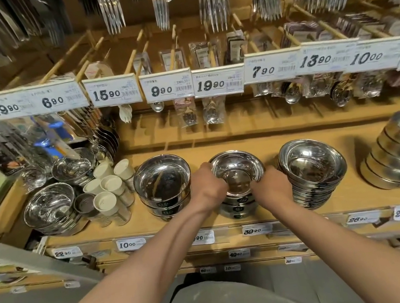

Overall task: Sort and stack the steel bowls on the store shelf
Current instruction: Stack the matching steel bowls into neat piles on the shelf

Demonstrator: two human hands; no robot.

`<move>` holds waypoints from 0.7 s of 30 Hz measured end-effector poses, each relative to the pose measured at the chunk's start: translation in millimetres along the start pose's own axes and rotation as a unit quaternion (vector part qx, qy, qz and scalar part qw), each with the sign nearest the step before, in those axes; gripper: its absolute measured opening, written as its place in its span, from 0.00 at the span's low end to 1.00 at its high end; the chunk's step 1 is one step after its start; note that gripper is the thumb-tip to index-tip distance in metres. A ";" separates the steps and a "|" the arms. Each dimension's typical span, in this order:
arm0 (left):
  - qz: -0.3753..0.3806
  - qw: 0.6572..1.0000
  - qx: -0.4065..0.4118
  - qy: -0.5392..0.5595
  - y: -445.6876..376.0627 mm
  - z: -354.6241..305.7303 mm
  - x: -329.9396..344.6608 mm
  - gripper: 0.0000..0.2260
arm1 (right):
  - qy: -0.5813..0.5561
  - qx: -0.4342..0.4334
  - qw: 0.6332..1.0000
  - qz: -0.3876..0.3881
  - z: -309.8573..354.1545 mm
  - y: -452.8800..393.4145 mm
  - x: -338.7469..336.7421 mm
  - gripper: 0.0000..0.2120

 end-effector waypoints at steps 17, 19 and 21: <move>0.023 0.999 -0.010 0.044 -8.8 3.1 1.3 0.23 | -0.036 -0.033 0.999 -0.011 -1.9 0.8 -3.8 0.19; 0.023 0.999 -0.010 0.039 -9.3 3.5 1.3 0.23 | -0.037 -0.034 0.999 -0.010 -1.4 0.8 -4.6 0.18; 0.023 0.999 -0.011 0.035 -10.6 4.4 1.9 0.23 | -0.040 -0.034 0.999 -0.006 -1.7 1.1 -4.3 0.18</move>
Point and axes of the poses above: each hand's wrist, its own y-axis away from the middle knuckle, its own x-axis out of the palm, z = x × y, the point moved 10 cm from there along -y, towards the middle knuckle, and after that the axes turned 1 degree about z, right-handed, at the moved point
